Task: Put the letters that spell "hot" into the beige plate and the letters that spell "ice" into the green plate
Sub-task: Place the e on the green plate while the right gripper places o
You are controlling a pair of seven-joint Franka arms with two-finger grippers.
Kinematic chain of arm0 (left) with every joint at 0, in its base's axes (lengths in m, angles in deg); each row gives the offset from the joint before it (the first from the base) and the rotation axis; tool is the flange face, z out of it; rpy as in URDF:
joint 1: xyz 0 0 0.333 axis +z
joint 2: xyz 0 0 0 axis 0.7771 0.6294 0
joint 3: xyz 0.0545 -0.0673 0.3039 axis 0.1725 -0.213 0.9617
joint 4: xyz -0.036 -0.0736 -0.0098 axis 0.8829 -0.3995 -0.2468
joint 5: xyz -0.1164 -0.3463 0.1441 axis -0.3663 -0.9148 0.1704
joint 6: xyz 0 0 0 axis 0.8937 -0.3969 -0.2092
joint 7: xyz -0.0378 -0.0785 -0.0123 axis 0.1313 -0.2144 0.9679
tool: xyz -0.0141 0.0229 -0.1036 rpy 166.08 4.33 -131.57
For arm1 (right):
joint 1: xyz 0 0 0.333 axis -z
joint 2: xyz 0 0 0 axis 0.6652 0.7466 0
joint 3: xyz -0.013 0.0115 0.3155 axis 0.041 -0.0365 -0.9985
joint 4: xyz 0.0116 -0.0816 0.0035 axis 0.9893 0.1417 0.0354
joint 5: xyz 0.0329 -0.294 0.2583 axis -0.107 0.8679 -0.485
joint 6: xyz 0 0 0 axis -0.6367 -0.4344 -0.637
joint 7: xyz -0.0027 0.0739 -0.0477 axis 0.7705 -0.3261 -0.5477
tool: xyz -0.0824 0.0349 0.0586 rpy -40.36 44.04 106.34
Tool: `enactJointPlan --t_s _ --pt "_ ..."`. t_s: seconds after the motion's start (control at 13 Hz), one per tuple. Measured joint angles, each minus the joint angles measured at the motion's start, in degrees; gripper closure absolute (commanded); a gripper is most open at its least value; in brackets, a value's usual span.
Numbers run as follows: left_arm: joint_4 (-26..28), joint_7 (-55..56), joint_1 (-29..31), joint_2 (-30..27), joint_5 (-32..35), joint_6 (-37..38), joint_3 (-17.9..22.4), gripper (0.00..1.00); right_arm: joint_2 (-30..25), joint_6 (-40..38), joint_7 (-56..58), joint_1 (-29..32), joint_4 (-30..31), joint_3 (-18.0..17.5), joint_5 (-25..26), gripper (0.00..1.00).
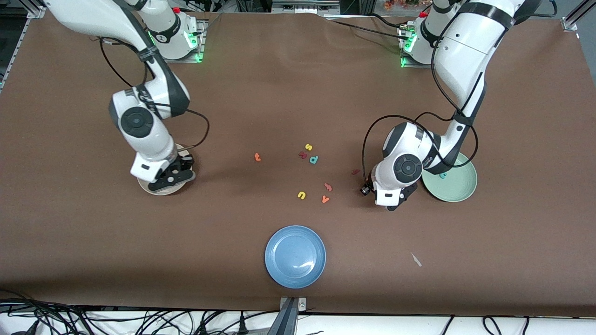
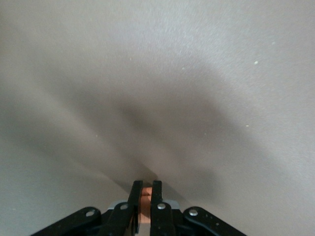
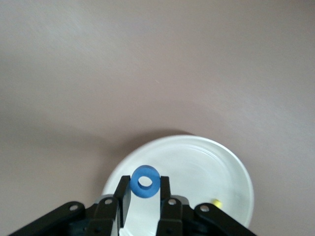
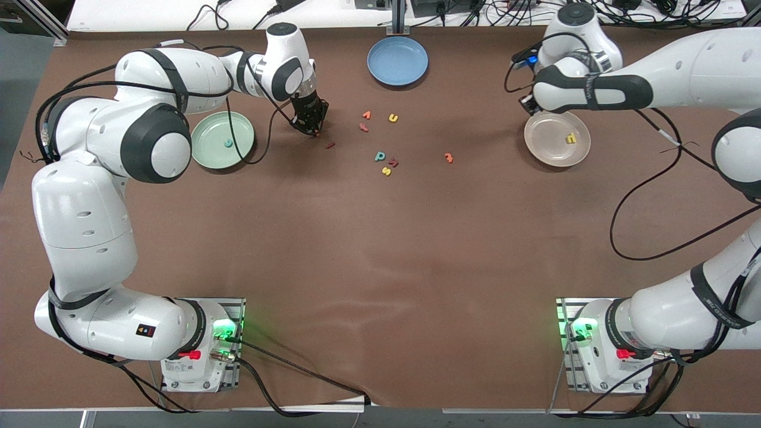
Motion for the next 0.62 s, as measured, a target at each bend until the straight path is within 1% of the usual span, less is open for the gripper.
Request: enactJointPlan --t_s 0.08,0.15,0.31,0.38,0.46,0.54,0.62 --pt "-0.7 -2.3 0.5 -1.3 0.0 2.9 0.1 1.00 -0.3 0.0 1.5 1.5 1.3 0.0 0.0 0.61" --pt "-1.3 -5.3 1.5 -3.4 0.0 6.7 0.2 1.00 -0.4 0.3 2.5 2.9 2.7 0.1 0.0 0.42" --pt "-1.5 -12.4 4.5 -8.3 0.0 14.4 0.2 1.00 -0.4 2.7 2.9 4.4 5.3 0.1 0.0 0.36" --pt "-1.5 -17.1 6.5 -10.6 0.0 18.9 0.3 1.00 -0.4 3.7 2.8 4.4 6.1 0.1 0.0 0.36" --pt "-1.4 -21.5 8.5 -11.9 0.0 22.3 0.3 1.00 -0.4 3.9 2.8 4.4 6.3 0.0 -0.4 0.35" --pt "-1.0 -26.6 10.4 -12.4 0.0 25.2 0.4 1.00 -0.5 4.0 2.8 4.4 6.3 -0.2 -1.6 0.32" --pt "-0.4 -31.4 12.3 -12.4 0.0 27.1 0.5 1.00 -0.5 4.1 2.8 4.4 6.3 -0.4 -3.5 0.31"
